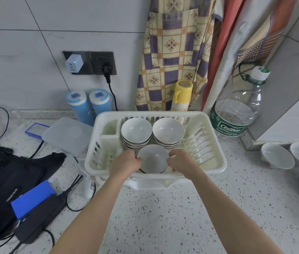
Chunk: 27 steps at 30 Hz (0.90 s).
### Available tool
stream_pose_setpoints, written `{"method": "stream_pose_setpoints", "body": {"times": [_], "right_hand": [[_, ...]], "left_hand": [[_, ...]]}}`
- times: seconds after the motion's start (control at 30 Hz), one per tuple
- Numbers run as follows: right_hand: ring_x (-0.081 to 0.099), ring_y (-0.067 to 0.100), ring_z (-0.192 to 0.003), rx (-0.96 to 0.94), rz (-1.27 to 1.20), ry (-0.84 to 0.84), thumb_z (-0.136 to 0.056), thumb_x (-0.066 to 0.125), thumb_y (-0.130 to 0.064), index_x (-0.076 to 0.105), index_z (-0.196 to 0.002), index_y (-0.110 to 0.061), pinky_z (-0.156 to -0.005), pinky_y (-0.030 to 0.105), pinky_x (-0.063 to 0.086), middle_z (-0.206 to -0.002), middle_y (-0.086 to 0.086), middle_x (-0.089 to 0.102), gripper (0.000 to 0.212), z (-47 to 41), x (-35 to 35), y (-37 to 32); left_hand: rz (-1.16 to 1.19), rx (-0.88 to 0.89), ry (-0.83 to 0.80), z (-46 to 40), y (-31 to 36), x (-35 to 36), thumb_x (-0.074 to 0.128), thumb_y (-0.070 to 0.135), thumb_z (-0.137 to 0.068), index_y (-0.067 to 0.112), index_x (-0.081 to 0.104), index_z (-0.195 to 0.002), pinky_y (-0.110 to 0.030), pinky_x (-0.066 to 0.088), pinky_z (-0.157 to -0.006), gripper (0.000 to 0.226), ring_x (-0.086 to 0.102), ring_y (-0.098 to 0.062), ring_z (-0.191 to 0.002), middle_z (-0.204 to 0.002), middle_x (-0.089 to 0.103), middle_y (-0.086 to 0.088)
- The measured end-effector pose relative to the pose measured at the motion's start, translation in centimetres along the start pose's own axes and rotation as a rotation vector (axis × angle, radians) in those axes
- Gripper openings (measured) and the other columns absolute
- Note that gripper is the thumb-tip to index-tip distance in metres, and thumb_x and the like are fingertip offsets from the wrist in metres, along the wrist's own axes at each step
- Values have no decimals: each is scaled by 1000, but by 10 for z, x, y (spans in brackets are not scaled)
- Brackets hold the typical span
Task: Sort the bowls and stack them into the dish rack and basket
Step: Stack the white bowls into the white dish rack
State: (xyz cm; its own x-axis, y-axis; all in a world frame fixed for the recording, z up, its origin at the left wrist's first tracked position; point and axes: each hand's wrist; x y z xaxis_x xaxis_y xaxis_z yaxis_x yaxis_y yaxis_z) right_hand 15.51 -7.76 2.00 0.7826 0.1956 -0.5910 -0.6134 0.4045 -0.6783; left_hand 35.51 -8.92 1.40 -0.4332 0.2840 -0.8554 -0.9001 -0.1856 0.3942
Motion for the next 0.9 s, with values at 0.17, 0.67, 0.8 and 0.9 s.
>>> {"method": "stream_pose_setpoints", "body": {"times": [0.17,0.67,0.8,0.9], "right_hand": [[57,12,-54,-18,14,-4,-85,52,-11,65,-106,-10,-48,20,40,-75,4,61,25,2,-1,1],[48,23,-57,-94,283,267,-90,45,-20,52,-72,-7,-46,25,32,-62,4,49,23,19,13,-9],[55,23,-59,-278,-69,451,-91,51,-18,65,-86,-6,-54,30,44,-66,10,65,19,31,11,-2],[52,5,-50,-325,-455,354,-93,49,-16,65,-87,-21,-50,19,44,-67,-5,67,18,42,-7,2]], "left_hand": [[12,-41,6,3,3,-2,48,33,-84,21,41,-59,-25,29,-51,28,47,-18,-50,-53,44,5],[22,-38,241,23,13,-1,48,30,-92,14,57,-77,-31,42,-59,24,59,-30,-73,-71,60,-2],[21,42,476,33,12,2,54,31,-93,16,66,-91,-29,37,-54,19,56,-24,-67,-75,62,5],[131,216,576,40,8,5,60,22,-93,15,68,-103,-28,42,-56,15,60,-20,-71,-87,69,3]]}}
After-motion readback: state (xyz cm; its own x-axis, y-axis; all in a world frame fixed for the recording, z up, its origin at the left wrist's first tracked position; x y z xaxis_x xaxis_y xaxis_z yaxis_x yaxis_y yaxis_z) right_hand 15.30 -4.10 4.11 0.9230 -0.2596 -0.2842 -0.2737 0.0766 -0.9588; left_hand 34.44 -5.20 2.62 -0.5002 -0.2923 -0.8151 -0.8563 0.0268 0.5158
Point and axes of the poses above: each hand's wrist, its own z-axis away from the middle knuckle, its own x-axis out of the palm, y = z × x
